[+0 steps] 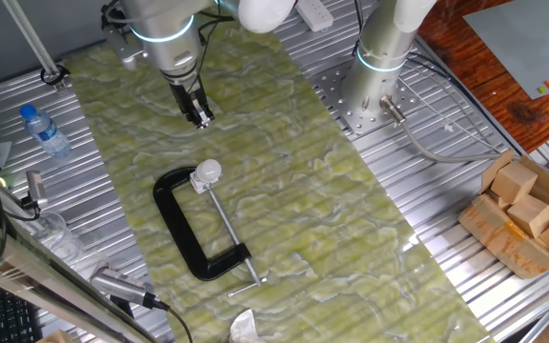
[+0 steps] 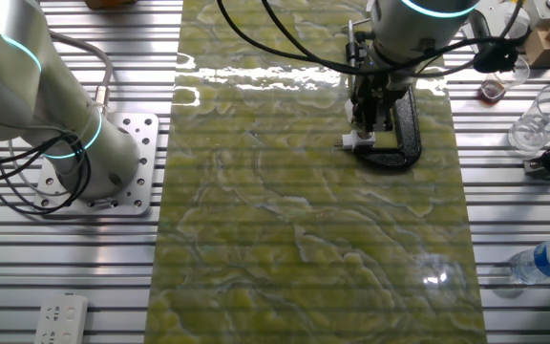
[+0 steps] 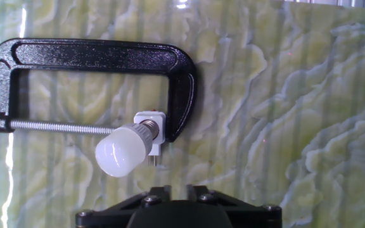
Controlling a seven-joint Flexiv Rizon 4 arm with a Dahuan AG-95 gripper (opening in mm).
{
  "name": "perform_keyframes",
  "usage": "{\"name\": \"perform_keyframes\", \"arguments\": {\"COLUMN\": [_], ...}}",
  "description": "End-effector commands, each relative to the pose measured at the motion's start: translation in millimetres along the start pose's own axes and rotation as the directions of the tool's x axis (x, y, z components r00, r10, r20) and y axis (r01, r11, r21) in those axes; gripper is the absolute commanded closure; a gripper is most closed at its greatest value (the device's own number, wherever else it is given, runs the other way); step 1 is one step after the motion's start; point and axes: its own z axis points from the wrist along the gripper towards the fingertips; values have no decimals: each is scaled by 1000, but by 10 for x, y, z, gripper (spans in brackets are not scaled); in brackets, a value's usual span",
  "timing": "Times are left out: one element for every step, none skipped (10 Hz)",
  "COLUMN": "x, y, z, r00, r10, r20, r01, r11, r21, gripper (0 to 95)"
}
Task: Install the light bulb by rotating it
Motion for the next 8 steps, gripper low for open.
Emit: {"name": "perform_keyframes", "arguments": {"x": [-6,-6,-6,-6,-6,-6,-6,-6], "y": [1,1,0,0,0,0,0,0], "z": [-4,-4,-3,-3,-3,-3,-3,-3], "r00": [1000,1000,1000,1000,1000,999,998,995], "r10": [-8,-9,-5,3,4,-24,-57,-98], "r20": [9,20,19,17,18,38,20,2], "r01": [8,9,4,-3,-4,22,56,97], "r11": [1000,1000,1000,1000,999,998,996,992], "r21": [1,4,15,19,34,59,67,86], "gripper": [950,950,950,950,950,950,950,950]}}
